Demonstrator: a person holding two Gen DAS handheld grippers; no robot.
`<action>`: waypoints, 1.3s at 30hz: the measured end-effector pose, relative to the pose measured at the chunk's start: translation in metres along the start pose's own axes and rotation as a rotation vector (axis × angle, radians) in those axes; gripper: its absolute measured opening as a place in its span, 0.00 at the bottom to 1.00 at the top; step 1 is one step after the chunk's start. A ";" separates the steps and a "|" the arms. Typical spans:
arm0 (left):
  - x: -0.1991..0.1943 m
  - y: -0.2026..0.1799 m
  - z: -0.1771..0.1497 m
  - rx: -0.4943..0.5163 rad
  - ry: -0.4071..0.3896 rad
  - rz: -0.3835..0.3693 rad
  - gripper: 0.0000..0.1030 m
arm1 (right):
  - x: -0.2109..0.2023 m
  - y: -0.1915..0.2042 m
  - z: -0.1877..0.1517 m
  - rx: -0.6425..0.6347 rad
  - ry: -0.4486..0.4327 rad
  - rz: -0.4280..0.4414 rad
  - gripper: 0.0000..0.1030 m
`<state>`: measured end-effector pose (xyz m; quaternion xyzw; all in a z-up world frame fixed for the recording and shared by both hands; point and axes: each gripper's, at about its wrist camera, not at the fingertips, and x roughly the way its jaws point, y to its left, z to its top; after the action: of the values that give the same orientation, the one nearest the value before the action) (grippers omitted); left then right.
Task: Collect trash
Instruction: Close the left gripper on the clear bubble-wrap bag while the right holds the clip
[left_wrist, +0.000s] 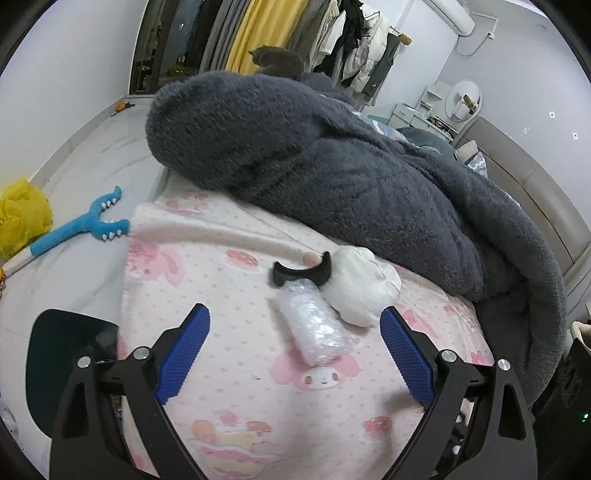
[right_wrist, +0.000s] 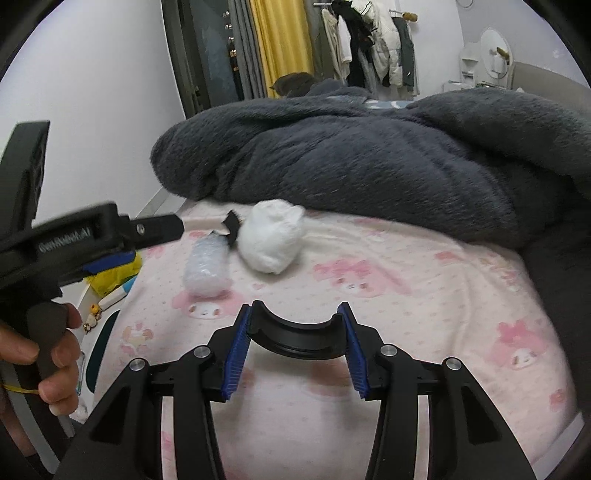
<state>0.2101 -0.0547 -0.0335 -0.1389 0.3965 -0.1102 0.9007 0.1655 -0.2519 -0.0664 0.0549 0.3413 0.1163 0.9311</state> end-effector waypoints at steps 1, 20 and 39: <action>0.003 -0.003 -0.001 0.001 0.006 -0.001 0.92 | -0.002 -0.004 0.001 0.002 -0.005 -0.003 0.46; 0.047 -0.019 -0.014 -0.010 0.083 0.039 0.52 | -0.050 -0.089 0.013 0.121 -0.101 -0.022 0.46; 0.011 -0.038 -0.026 0.247 0.056 -0.046 0.44 | -0.047 -0.052 0.041 0.107 -0.142 0.071 0.46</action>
<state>0.1949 -0.0977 -0.0446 -0.0326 0.4016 -0.1829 0.8968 0.1665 -0.3150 -0.0157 0.1249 0.2782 0.1265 0.9439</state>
